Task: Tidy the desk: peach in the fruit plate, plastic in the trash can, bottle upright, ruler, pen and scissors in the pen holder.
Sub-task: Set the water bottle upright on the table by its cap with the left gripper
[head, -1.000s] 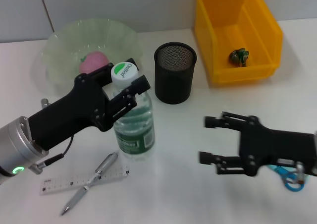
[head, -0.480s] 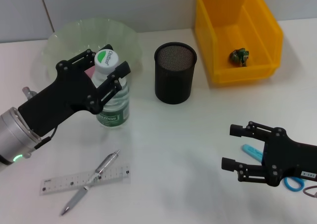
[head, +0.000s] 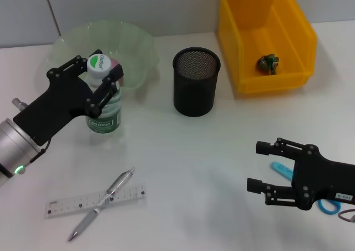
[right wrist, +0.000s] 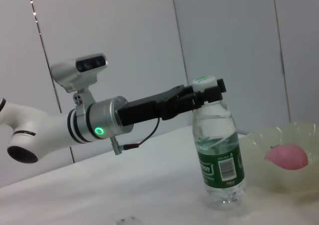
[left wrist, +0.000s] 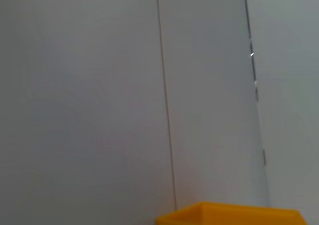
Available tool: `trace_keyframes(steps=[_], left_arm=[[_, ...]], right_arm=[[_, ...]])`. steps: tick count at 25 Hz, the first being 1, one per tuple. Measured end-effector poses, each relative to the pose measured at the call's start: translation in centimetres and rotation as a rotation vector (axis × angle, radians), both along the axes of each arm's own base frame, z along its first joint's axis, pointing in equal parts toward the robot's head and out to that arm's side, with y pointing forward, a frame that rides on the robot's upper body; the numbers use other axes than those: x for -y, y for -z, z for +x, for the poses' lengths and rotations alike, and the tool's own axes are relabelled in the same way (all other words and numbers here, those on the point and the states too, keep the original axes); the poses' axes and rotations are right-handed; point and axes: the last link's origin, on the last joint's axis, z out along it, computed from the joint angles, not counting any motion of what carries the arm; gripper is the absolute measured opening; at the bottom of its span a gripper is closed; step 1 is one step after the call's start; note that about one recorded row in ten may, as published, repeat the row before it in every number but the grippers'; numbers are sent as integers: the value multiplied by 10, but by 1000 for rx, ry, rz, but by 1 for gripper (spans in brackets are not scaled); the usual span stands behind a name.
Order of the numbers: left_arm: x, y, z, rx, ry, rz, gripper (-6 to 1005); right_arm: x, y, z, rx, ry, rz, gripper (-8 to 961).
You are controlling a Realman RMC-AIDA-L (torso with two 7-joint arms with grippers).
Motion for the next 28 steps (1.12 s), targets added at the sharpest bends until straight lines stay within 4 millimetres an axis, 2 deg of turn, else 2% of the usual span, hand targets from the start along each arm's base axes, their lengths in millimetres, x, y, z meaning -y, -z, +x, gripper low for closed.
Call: trace_keyframes(steps=[6,22,28], left_arm=[[-6,2,-4,-17,-50,-1,448],[-8,5,-7,-12,-84,-23,448],[-7,4,-5,-2,-75,-25,487]], right_arm=[[0,2,0,-1,4,-7,828],[-5,6,-2,8,-5,-27,828],[-5,6,-2,8,-4,-29,828]])
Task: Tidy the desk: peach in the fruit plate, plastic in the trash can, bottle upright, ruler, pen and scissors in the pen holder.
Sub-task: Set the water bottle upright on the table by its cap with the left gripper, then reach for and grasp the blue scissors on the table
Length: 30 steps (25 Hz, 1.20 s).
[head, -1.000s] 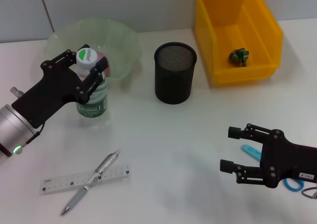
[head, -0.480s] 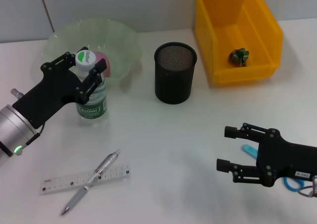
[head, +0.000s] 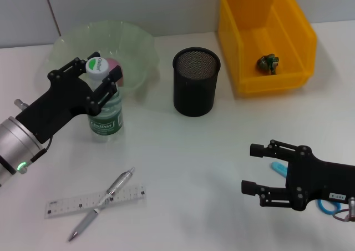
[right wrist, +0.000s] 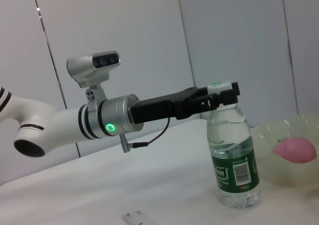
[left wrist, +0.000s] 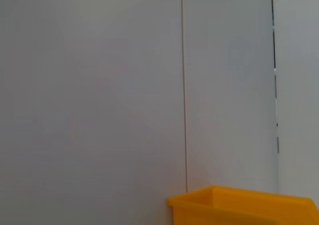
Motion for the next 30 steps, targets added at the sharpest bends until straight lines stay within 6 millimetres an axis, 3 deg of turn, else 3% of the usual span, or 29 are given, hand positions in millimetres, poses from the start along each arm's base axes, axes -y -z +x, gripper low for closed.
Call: trace_keyframes(steps=[5,10,14,19,30], left_arm=[[1,-1,0,10,1,2,519],[6,-7,1,39,29,9,767],[10,-15,-1,69,37,37,778],[21,-26,-12,106,20,83,792],[56,-31,-29,94,44,69,798]], right_arm=[[0,0,0,0,2,-2,828],[1,0,1,0,5,-1,827],[0,-2,2,-5,13,13,827],[-9,-21,5,-63,90,72,827],[-32,-65,-16,-8,167,14,827]])
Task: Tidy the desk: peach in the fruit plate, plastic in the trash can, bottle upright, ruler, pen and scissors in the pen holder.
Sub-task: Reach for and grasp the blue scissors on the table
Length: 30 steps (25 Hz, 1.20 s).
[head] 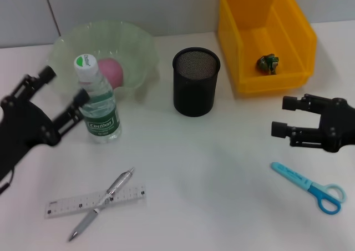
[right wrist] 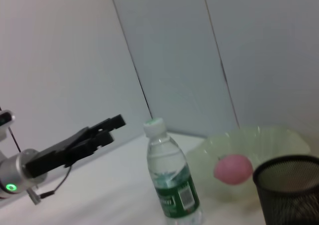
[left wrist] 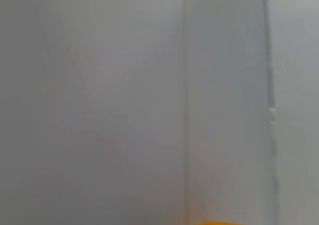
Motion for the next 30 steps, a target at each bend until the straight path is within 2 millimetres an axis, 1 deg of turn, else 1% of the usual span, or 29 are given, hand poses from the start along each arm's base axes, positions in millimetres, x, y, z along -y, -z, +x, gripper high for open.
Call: trace_keyframes(steps=[3,8,9,14,18,22,30], left_arm=[[12,8,1,-34,43,-45,798],[21,18,3,-72,83,-85,798],[24,23,4,-84,96,-110,798],[27,31,5,-102,104,-145,798],[26,35,6,-112,103,-159,798],[25,37,6,-120,102,-167,798],[21,44,6,-142,86,-188,798]], right_arm=[[-4,-14,-8,61,42,-32,827],[-13,-31,-20,170,170,-90,827],[-15,-34,-22,209,204,-111,826],[-25,-47,-33,357,375,-176,826],[-29,-61,-38,483,502,-181,826],[-25,-68,-45,599,517,-184,826],[-22,-62,-50,657,474,-220,826]])
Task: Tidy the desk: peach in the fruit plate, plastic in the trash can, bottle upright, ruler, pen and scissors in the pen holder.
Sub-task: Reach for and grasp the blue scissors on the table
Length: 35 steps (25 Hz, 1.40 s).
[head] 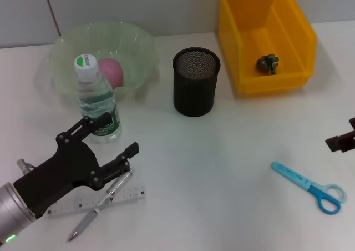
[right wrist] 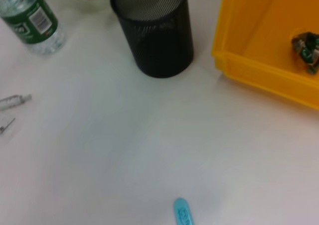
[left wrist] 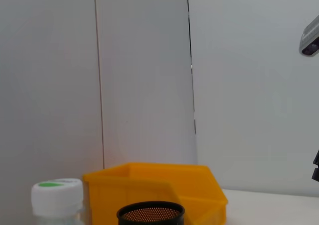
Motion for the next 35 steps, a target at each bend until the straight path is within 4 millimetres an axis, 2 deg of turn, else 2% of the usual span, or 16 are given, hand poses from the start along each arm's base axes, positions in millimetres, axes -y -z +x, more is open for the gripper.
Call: trace_keyframes(steps=[11,22,27,32,35], left_arm=[[-1,0,1,4,1,-4,798],[-2,3,2,2,-5,-13,798],[-1,4,0,2,-12,-17,798],[-1,4,0,-1,-16,-17,798],[-2,4,0,-3,-13,-17,798]], right_arm=[[-3,10,-4,119,-78,-78,826],[-7,13,-10,145,-130,-96,826],[-11,15,-11,88,-69,-44,826],[-12,21,-15,-84,-20,-18,826],[-11,18,-14,-89,-15,-20,826]])
